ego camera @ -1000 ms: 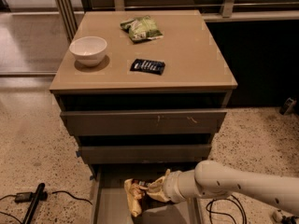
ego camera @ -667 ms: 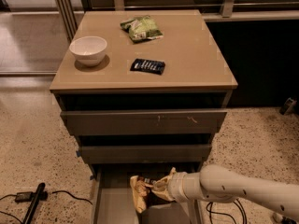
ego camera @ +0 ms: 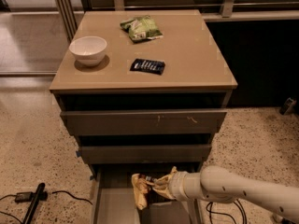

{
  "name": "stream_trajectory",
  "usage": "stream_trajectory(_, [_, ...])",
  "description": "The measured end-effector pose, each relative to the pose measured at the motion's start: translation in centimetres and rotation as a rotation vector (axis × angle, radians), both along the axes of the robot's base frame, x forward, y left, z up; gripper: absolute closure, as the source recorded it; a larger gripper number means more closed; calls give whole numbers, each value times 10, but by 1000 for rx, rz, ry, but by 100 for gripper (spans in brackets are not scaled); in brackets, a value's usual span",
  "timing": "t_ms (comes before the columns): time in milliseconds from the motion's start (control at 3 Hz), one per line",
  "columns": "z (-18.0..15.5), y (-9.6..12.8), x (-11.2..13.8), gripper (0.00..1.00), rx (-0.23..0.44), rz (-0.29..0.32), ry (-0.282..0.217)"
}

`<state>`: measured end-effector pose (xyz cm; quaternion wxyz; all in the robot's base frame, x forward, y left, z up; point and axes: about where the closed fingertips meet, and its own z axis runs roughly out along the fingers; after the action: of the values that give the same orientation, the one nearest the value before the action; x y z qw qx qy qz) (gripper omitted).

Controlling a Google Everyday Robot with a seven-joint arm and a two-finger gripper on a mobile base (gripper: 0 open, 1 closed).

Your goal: Place brown chip bag into bottom drawer

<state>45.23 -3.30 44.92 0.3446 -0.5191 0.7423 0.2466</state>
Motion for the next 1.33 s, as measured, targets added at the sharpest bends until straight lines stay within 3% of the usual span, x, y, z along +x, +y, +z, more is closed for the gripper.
stream_trajectory(333, [-13,8,3,100,-4,7,11])
stream_trajectory(1333, [-123,23,39,100,11,-58,8])
